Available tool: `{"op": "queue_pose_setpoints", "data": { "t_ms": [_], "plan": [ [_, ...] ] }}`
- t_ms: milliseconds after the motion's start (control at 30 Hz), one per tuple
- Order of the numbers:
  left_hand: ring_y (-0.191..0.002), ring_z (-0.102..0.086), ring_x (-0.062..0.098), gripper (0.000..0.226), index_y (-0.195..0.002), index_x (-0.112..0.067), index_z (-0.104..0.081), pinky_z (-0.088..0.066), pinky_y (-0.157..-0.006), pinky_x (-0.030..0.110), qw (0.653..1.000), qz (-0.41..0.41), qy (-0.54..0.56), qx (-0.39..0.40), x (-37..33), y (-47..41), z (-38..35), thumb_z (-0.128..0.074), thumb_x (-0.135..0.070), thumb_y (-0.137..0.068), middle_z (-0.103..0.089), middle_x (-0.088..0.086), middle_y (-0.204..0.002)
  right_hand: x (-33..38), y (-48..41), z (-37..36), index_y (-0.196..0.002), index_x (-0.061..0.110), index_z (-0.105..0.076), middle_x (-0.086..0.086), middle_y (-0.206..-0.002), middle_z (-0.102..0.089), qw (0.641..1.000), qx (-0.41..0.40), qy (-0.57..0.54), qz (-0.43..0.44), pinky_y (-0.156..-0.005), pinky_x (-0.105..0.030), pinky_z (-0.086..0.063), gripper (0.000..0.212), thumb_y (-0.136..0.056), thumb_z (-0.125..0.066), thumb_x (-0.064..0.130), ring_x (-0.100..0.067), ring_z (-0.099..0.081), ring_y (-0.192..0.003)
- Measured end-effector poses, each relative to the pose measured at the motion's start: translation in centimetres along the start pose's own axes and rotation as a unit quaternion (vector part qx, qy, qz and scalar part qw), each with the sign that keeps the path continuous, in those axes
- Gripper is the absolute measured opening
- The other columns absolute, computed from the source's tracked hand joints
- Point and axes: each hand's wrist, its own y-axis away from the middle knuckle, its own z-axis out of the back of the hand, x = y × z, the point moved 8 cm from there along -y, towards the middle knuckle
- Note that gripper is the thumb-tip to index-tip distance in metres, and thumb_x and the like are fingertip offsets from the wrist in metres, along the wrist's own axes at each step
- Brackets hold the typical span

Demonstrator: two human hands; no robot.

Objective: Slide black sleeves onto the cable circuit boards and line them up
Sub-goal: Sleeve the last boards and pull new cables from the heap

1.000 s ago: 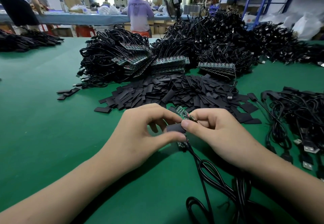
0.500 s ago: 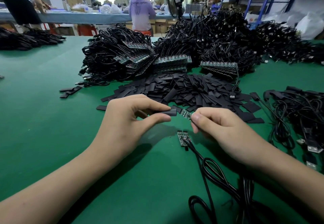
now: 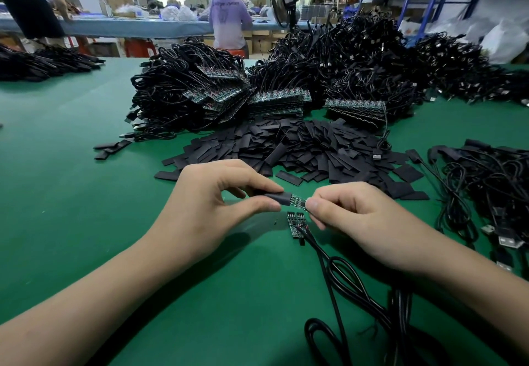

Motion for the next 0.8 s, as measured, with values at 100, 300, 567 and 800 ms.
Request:
{"op": "queue_pose_setpoints", "data": {
  "t_ms": [100, 300, 567, 800],
  "plan": [
    [-0.083, -0.070, 0.008, 0.018, -0.096, -0.022, -0.083, -0.053, -0.077, 0.022, 0.997, -0.041, -0.054, 0.026, -0.7, 0.0, -0.2, -0.084, -0.027, -0.079, -0.074, -0.011, -0.089, -0.3, 0.0, -0.1, -0.068, 0.024, -0.057, 0.004, -0.059, -0.031, 1.000, 0.011, -0.013, -0.010, -0.056, -0.036, -0.024, 0.042, -0.105, -0.051, 0.042, -0.011, -0.029, -0.055],
    [-0.079, -0.068, 0.005, 0.020, -0.100, -0.023, -0.082, -0.054, -0.075, 0.025, 0.994, -0.066, -0.083, 0.017, -1.4, 0.1, -0.2, -0.080, -0.035, -0.083, -0.072, -0.012, -0.088, -0.3, 0.0, 0.0, -0.069, 0.021, -0.057, 0.006, -0.058, -0.030, 1.000, 0.010, -0.003, -0.023, -0.056, -0.034, -0.024, 0.040, -0.106, -0.050, 0.038, -0.008, -0.028, -0.052],
    [-0.079, -0.067, 0.005, 0.021, -0.098, -0.021, -0.082, -0.050, -0.076, 0.015, 0.998, -0.025, -0.048, 0.017, -0.6, 0.2, -0.5, -0.079, -0.034, -0.082, -0.072, -0.013, -0.086, 0.3, 0.2, 0.2, -0.067, 0.023, -0.055, 0.008, -0.056, -0.033, 0.998, 0.002, 0.054, -0.009, -0.058, -0.035, -0.029, 0.041, -0.101, -0.048, 0.045, -0.007, -0.032, -0.053],
    [-0.082, -0.068, 0.007, 0.021, -0.099, -0.022, -0.082, -0.051, -0.079, 0.020, 0.999, -0.016, -0.045, 0.019, -0.4, 0.3, -0.7, -0.079, -0.034, -0.082, -0.073, -0.010, -0.087, 0.6, 0.3, 0.2, -0.066, 0.021, -0.056, 0.009, -0.053, -0.038, 0.997, -0.007, 0.072, -0.001, -0.053, -0.025, -0.030, 0.042, -0.099, -0.049, 0.046, -0.006, -0.034, -0.050]
  ]
}}
